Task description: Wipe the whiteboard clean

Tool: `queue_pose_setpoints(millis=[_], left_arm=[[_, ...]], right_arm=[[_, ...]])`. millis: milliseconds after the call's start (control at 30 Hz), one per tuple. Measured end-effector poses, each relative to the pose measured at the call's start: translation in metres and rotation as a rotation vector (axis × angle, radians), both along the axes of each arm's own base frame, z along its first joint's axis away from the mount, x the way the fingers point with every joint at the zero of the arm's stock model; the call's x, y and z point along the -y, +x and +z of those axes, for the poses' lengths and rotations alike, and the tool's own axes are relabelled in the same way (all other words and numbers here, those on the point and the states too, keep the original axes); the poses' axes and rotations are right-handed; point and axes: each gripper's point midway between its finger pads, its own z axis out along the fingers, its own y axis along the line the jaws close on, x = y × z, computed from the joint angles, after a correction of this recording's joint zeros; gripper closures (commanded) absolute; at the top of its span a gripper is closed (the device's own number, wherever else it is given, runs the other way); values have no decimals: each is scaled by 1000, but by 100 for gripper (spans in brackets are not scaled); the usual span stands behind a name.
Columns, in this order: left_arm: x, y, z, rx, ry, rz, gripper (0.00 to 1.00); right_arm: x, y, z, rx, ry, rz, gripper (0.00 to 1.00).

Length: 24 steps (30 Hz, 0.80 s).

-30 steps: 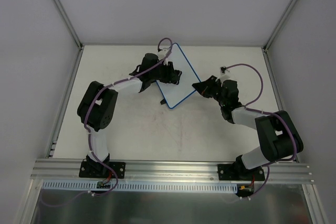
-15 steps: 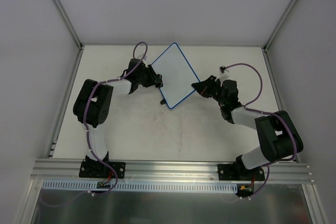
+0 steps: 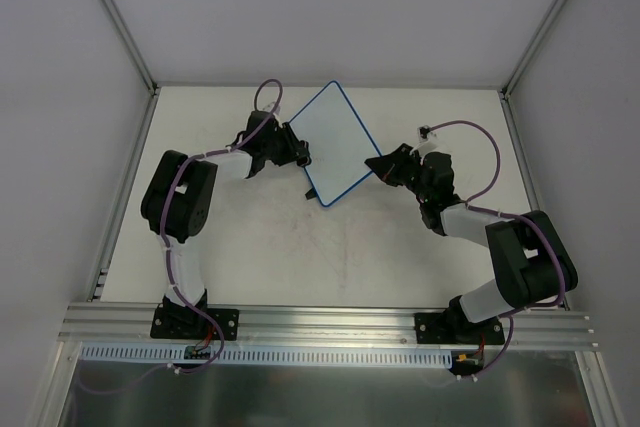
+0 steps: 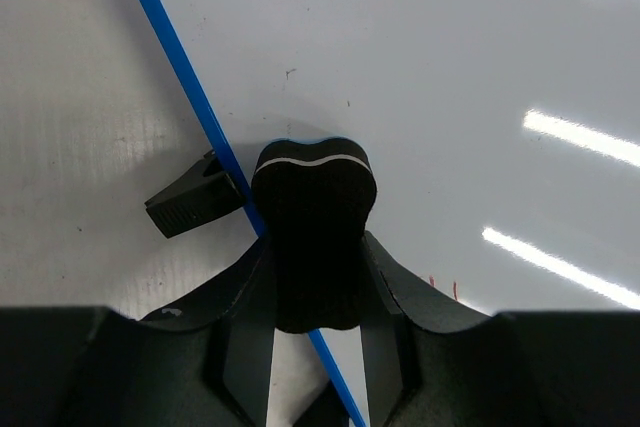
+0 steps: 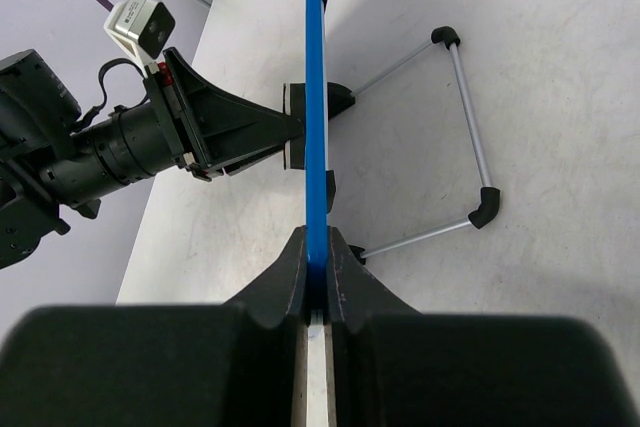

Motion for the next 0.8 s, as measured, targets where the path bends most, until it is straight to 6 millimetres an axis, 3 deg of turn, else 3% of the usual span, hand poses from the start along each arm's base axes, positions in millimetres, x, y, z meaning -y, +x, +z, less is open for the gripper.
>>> queue_pose_setpoints(millis=[333,567,800], left_arm=[[13,-2,6,129,169,-56,100],[45,-16,25,252,248,-190,100],[65,-27,35,304,254,-255,100]], right_arm=[[2,2,0,0,-1,-11,100],[4,3,-1,-5,0,-19,100],[6,4,-3,-11,2,-25,100]])
